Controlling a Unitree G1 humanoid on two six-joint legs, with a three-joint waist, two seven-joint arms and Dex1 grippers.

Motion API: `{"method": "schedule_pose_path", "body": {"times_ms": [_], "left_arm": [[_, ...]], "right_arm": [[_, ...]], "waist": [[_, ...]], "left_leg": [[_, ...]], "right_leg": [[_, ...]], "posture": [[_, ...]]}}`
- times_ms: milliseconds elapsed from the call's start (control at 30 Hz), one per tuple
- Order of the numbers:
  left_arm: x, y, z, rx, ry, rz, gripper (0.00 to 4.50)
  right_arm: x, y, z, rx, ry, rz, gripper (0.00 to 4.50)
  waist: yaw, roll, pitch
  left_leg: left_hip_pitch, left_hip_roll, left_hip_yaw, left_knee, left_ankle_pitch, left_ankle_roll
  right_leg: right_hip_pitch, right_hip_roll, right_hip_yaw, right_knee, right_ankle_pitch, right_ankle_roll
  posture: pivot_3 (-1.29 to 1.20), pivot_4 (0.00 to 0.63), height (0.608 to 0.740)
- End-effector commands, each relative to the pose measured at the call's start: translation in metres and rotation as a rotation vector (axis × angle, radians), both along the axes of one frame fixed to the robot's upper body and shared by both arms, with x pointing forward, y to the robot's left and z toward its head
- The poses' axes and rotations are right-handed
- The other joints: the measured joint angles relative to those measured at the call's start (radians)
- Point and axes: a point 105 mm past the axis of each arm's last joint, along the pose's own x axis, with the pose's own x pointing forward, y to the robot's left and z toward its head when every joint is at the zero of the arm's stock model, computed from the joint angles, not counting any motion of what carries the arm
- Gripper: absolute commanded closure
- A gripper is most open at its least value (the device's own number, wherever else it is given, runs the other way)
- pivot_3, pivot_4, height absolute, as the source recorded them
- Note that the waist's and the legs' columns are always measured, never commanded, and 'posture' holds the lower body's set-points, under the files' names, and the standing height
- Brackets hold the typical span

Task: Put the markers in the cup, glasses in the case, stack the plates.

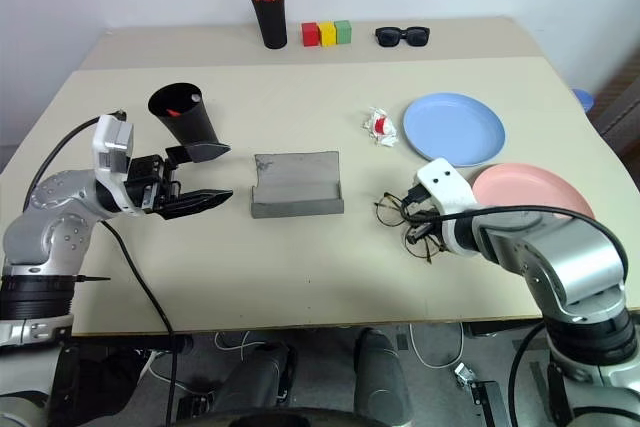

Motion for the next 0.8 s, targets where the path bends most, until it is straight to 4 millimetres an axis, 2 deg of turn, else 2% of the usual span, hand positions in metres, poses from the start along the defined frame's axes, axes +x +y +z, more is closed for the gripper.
{"method": "schedule_pose_path", "body": {"times_ms": [33, 133, 233, 367, 433, 633, 733, 800], "left_arm": [[-0.001, 0.012, 0.011, -0.021, -0.009, 0.036, 0.0], [-0.005, 0.019, 0.01, -0.016, 0.032, 0.049, 0.0], [-0.008, 0.027, 0.008, -0.001, 0.057, 0.069, 0.0], [-0.014, 0.04, 0.003, 0.038, 0.077, 0.105, 0.0], [-0.017, 0.044, 0.003, 0.046, 0.076, 0.116, 0.0], [-0.023, 0.045, 0.001, 0.056, 0.068, 0.13, 0.0], [-0.024, 0.044, 0.002, 0.056, 0.064, 0.135, 0.0], [-0.024, 0.044, 0.002, 0.059, 0.06, 0.138, 0.0]], "right_arm": [[0.019, 0.004, 0.042, -0.004, -0.171, 0.018, 4.47], [0.036, 0.028, 0.062, 0.046, -0.264, 0.081, 4.47], [0.049, 0.051, 0.066, 0.081, -0.317, 0.135, 4.47], [0.063, 0.101, 0.075, 0.173, -0.39, 0.24, 4.47], [0.064, 0.12, 0.074, 0.184, -0.407, 0.291, 4.47], [0.061, 0.142, 0.064, 0.185, -0.417, 0.409, 4.47], [0.054, 0.155, 0.052, 0.2, -0.401, 0.468, 4.47], [0.052, 0.158, 0.039, 0.145, -0.417, 0.512, 4.47]], "waist": [[0.0, 0.0, 0.0], [-0.003, 0.0, 0.0], [-0.004, 0.0, 0.0], [-0.007, 0.0, 0.0], [-0.006, 0.0, 0.0], [0.0, 0.0, 0.0], [-0.004, 0.0, 0.0], [-0.005, 0.0, 0.0]], "left_leg": [[0.0, 0.0, 0.0, 0.0, 0.0, 0.0], [0.0, 0.0, 0.0, -0.002, 0.0, 0.0], [0.0, 0.0, 0.0, -0.003, 0.0, 0.0], [-0.002, 0.0, 0.001, -0.003, 0.0, -0.001], [-0.004, 0.0, 0.001, -0.003, 0.001, -0.001], [-0.006, 0.0, 0.0, -0.003, 0.001, -0.001], [-0.006, 0.0, 0.0, -0.003, 0.001, -0.001], [-0.006, 0.001, 0.0, -0.004, 0.001, -0.001]], "right_leg": [[0.0, 0.0, 0.0, 0.0, 0.0, 0.0], [-0.001, 0.0, 0.0, 0.0, 0.0, 0.0], [-0.002, 0.001, 0.0, -0.001, 0.0, 0.0], [-0.005, 0.001, 0.001, 0.0, 0.001, -0.001], [-0.008, 0.001, 0.001, 0.001, 0.001, -0.002], [-0.009, 0.0, 0.001, 0.001, 0.002, -0.002], [-0.01, 0.001, 0.001, 0.001, 0.002, -0.002], [-0.01, 0.003, 0.001, 0.001, 0.002, -0.003]], "posture": [[0.0, 0.15, 0.74], [0.0, 0.15, 0.74], [0.0, 0.15, 0.74], [0.0, 0.15, 0.74], [0.0, 0.15, 0.74], [0.0, 0.15, 0.74], [0.0, 0.15, 0.74], [0.0, 0.15, 0.74]]}}
